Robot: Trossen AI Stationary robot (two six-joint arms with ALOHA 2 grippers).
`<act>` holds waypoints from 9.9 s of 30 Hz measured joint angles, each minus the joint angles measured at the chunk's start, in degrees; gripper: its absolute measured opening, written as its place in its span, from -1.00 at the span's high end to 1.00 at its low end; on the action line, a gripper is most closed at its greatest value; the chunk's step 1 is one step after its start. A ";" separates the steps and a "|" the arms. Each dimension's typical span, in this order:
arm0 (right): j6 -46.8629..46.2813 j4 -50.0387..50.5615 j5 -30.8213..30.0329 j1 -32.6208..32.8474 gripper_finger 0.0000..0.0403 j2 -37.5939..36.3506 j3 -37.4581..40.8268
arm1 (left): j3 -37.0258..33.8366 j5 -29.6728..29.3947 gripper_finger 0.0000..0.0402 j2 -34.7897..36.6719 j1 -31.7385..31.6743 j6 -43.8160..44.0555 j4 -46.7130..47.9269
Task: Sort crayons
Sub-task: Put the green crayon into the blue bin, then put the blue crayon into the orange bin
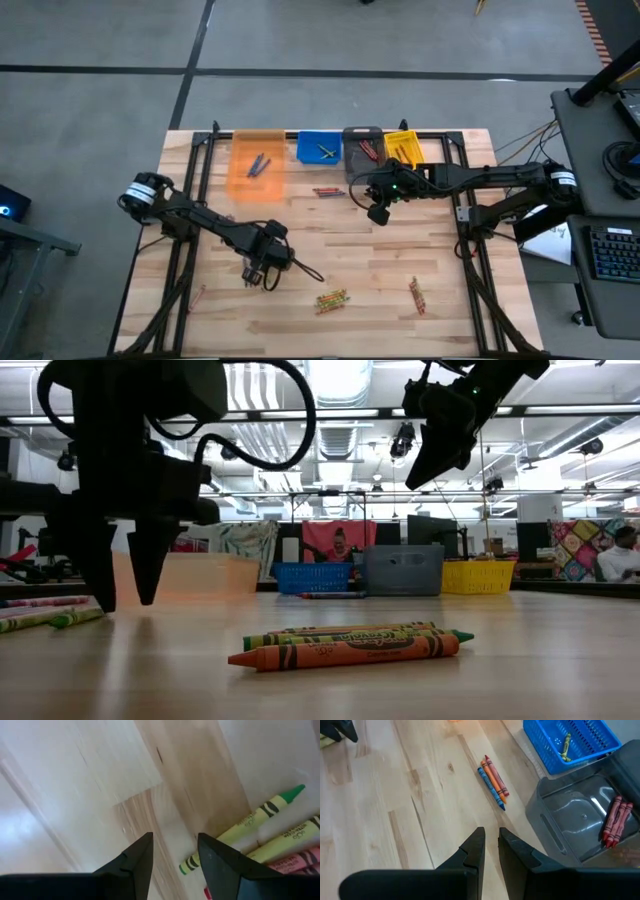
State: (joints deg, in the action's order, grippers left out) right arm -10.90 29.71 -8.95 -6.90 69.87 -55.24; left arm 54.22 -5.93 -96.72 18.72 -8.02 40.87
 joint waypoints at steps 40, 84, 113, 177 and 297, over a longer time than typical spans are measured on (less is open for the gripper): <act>-1.07 -0.04 0.04 0.01 0.78 0.00 0.00 | -1.92 3.89 0.32 1.40 -0.02 -0.42 -1.41; 3.61 7.71 -0.02 0.24 0.79 -0.07 -4.95 | 3.02 7.86 1.00 19.94 -31.09 -11.37 -11.74; 2.14 7.33 0.39 -12.52 0.79 -0.07 -5.44 | 49.43 19.73 1.00 -25.12 -58.97 -17.06 1.40; 7.02 -9.06 4.38 -10.74 0.79 0.36 -1.48 | 53.54 26.58 0.61 -22.73 -54.57 -7.48 14.11; 0.41 -24.06 -10.62 3.21 0.79 -0.37 12.33 | -5.02 3.31 0.39 -17.89 -32.23 3.00 -69.07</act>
State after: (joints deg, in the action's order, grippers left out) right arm -10.48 5.65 -19.57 -3.68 69.49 -42.92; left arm 49.20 -2.62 -114.61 -13.51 -5.02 -28.20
